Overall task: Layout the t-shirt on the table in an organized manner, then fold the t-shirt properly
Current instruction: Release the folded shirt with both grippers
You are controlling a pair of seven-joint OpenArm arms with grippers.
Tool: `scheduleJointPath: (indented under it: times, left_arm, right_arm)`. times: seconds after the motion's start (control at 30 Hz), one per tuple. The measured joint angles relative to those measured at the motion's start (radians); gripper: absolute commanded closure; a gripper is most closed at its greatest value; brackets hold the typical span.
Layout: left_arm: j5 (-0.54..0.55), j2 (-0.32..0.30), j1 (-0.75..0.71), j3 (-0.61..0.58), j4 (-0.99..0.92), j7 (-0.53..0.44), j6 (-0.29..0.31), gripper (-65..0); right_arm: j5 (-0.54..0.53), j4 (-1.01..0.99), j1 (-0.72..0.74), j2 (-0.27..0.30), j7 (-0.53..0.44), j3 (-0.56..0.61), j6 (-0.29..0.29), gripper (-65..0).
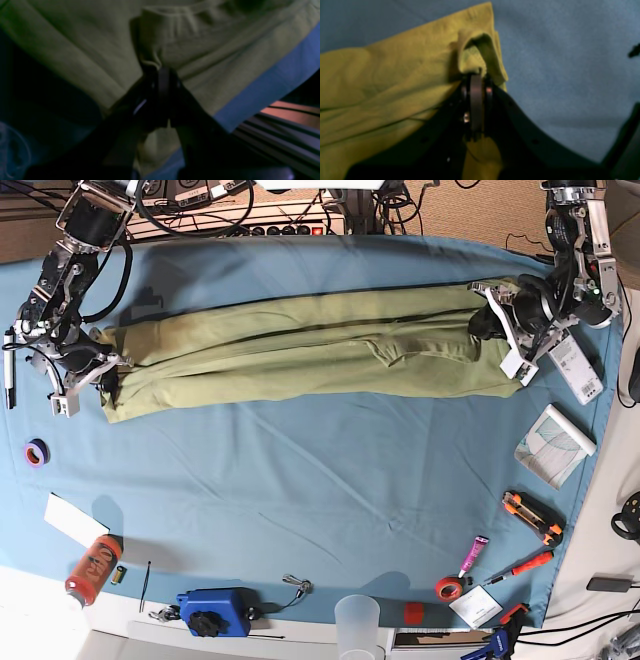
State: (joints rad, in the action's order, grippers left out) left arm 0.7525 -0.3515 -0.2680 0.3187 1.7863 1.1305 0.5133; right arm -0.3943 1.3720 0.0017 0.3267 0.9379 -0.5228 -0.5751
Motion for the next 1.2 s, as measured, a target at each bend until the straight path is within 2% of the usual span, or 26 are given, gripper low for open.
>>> scheduleJointPath:
  times: [0.17, 0.23, 0.3, 0.37, 0.43, 0.47, 0.53, 0.6, 0.8, 0.87, 0.97, 1.13, 1.2]
  left_arm:
    - [0.0, 0.0, 0.0, -0.001, -0.005, -0.003, 0.0, 0.0]
    - [0.0, 0.0, 0.0, -0.001, -0.005, -0.002, 0.0, -11.9]
    - [0.013, 0.0, 0.0, -0.001, -0.005, -0.001, 0.0, -23.4]
    - [0.039, 0.0, 0.0, -0.001, -0.003, 0.025, 0.001, -27.3]
    - [0.063, -0.001, 0.001, 0.0, 0.007, 0.072, -0.002, -27.3]
    - [0.08, -0.001, 0.002, 0.0, 0.017, 0.109, -0.034, -27.3]
    - [0.086, -0.001, 0.0, 0.0, 0.043, 0.151, -0.048, -27.3]
    - [0.082, -0.001, -0.006, 0.0, 0.077, 0.156, -0.046, -27.3]
    - [0.086, -0.003, -0.003, 0.0, 0.186, 0.141, -0.046, -27.3]
    - [0.087, -0.003, -0.003, 0.0, 0.193, 0.141, -0.046, -27.3]
    - [0.086, -0.003, -0.006, 0.0, 0.193, 0.141, -0.046, -27.3]
    - [0.007, -0.003, -0.015, 0.003, 0.216, 0.145, -0.047, -27.3]
    - [-0.011, -0.003, -0.029, 0.021, 0.265, 0.142, -0.077, -27.3]
  right_arm:
    - [0.002, -0.006, 0.002, 0.003, -0.004, -0.001, -0.013, 0.0]
    - [0.011, -0.006, 0.003, 0.006, -0.003, -0.001, -0.074, -0.4]
    - [-0.004, -0.006, 0.007, 0.008, 0.029, -0.002, -0.086, -8.6]
    - [-0.061, -0.006, 0.01, 0.012, 0.087, -0.002, -0.089, -16.4]
    - [-0.118, -0.005, 0.013, 0.019, 0.146, -0.004, -0.092, -18.6]
    - [-0.159, -0.005, 0.014, 0.026, 0.19, -0.005, -0.092, -18.6]
    - [-0.239, -0.005, 0.015, 0.045, 0.267, -0.005, -0.092, -18.6]
    - [-0.288, -0.002, 0.011, 0.058, 0.311, -0.01, -0.092, -18.6]
    - [-0.319, 0.078, -0.002, 0.053, 0.361, -0.157, -0.096, -18.7]
    - [-0.341, 0.097, 0.002, 0.059, 0.385, -0.197, -0.118, -19.1]
    - [-0.365, 0.1, 0.003, 0.055, 0.481, -0.205, -0.123, -25.6]
    - [-0.366, 0.1, 0.001, 0.066, 0.477, -0.204, -0.122, -25.8]
    - [-0.367, 0.1, 0.001, 0.082, 0.475, -0.204, -0.122, -25.8]
